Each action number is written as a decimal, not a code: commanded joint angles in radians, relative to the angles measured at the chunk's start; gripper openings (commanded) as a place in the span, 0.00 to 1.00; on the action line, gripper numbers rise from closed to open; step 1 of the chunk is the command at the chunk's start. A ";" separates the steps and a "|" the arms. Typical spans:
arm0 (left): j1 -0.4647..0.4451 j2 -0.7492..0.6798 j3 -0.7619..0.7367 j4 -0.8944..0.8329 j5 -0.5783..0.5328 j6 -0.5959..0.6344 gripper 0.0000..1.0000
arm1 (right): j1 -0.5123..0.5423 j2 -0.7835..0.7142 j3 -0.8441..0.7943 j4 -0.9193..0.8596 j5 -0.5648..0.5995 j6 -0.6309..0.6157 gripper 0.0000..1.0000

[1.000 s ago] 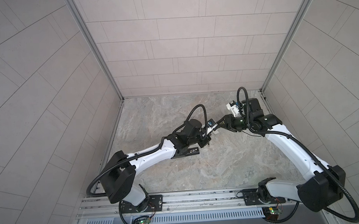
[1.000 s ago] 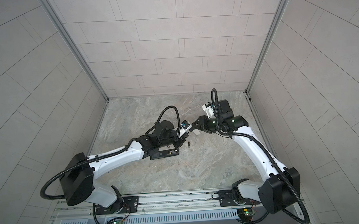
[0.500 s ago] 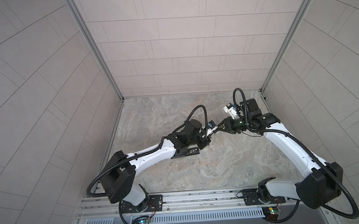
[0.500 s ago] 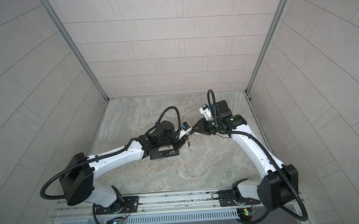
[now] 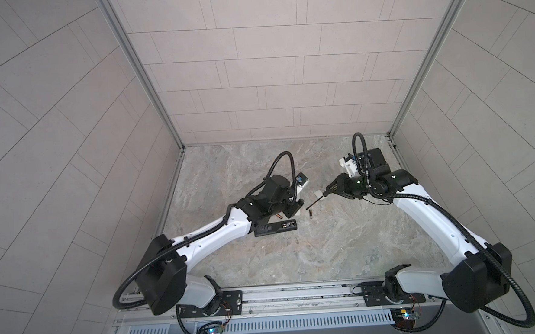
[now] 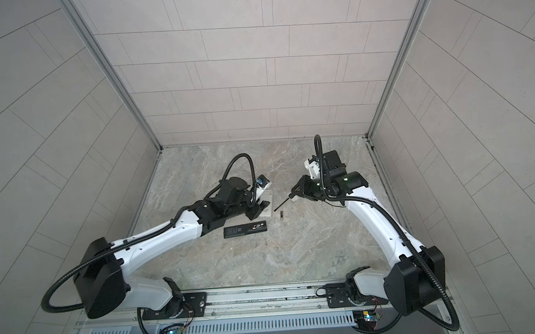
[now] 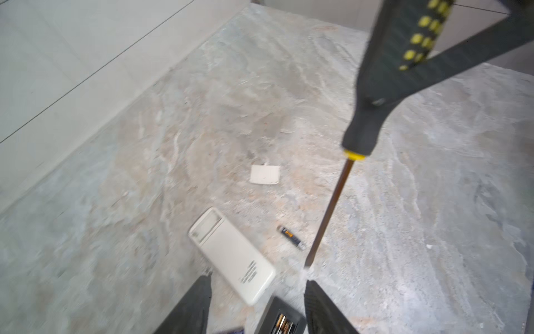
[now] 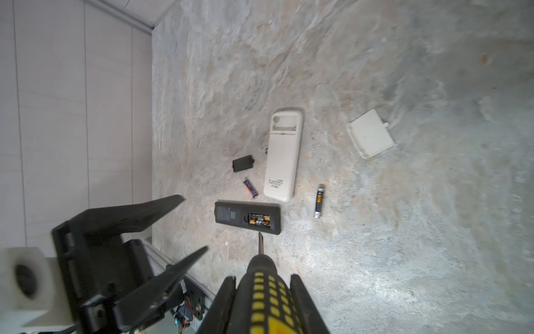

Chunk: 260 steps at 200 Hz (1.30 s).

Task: Unload the batteries from the remote control

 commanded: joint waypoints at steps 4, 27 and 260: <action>0.003 -0.100 -0.064 -0.110 -0.013 0.021 0.64 | 0.003 -0.051 -0.047 0.081 0.131 0.142 0.12; -0.005 -0.129 -0.092 -0.062 0.032 0.021 0.69 | 0.020 -0.042 -0.040 0.062 0.172 0.169 0.12; -0.156 0.298 0.065 0.324 -0.109 0.136 0.13 | 0.067 -0.056 -0.035 0.089 0.044 0.300 0.13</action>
